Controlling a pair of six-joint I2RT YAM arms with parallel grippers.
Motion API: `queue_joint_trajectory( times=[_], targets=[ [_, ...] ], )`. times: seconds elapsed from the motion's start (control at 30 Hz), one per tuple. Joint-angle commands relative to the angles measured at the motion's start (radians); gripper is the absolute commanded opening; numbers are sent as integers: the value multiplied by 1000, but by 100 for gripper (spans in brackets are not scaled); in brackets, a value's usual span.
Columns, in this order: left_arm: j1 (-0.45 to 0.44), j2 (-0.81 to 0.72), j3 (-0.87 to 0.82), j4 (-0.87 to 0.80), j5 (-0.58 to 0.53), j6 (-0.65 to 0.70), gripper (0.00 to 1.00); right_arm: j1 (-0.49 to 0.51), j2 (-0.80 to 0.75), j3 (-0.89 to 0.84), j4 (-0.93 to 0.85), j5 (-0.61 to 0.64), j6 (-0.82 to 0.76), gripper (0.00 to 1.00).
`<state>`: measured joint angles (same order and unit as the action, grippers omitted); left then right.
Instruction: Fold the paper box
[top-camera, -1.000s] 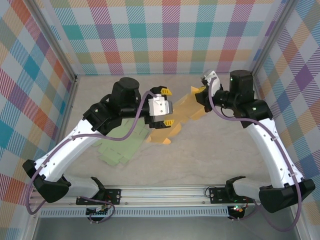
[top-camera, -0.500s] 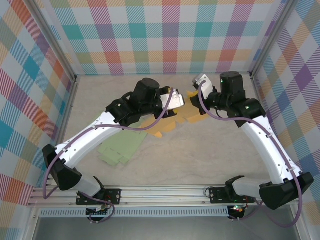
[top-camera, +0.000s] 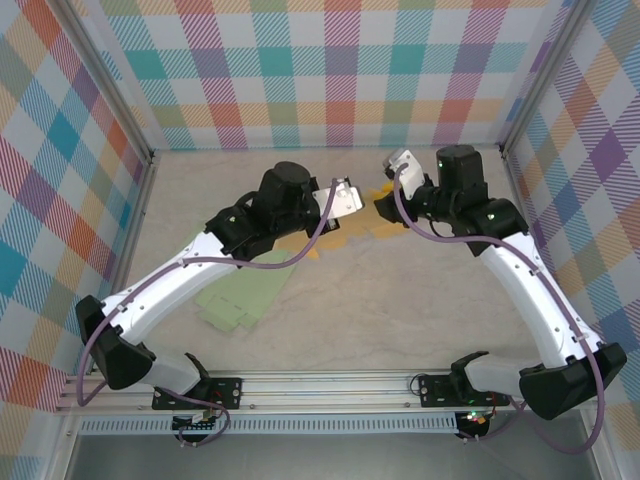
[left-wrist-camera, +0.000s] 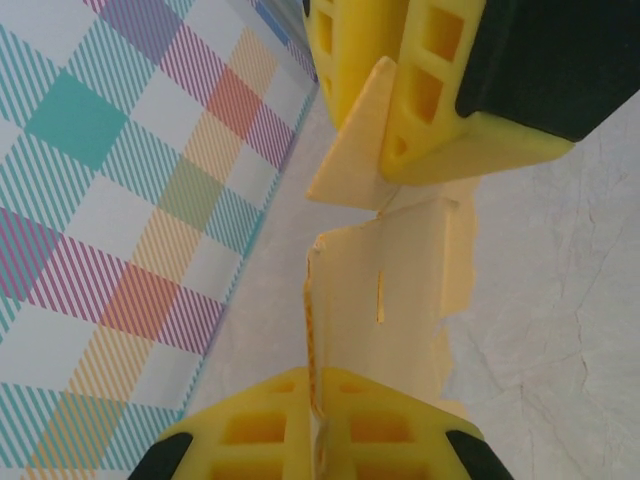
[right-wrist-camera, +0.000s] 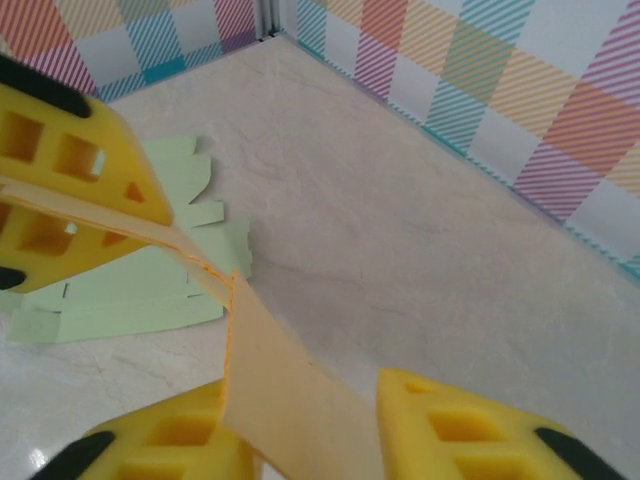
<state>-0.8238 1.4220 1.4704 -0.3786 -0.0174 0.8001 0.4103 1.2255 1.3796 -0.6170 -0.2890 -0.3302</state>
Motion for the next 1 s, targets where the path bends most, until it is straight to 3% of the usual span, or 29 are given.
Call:
queue_joint_trajectory(
  times=[0.0,0.2,0.37,0.6,0.97],
  targets=[
    [45,-78,-52,87,79,-57,0,4,-57,-76,65,14,12,54],
    [210,-210,-182,218,349,-194,0,-9,-195,-273,228,32,68,85],
    [300,-318,-304,321,420,-274,0,-41,-311,-425,357,19,130,100],
    [361,-418,-399,417,483,-357,0,-95,-406,-576,508,-56,206,100],
    [370,-473,-423,434,490,-378,0,-208,-400,-687,711,-167,333,100]
  ],
)
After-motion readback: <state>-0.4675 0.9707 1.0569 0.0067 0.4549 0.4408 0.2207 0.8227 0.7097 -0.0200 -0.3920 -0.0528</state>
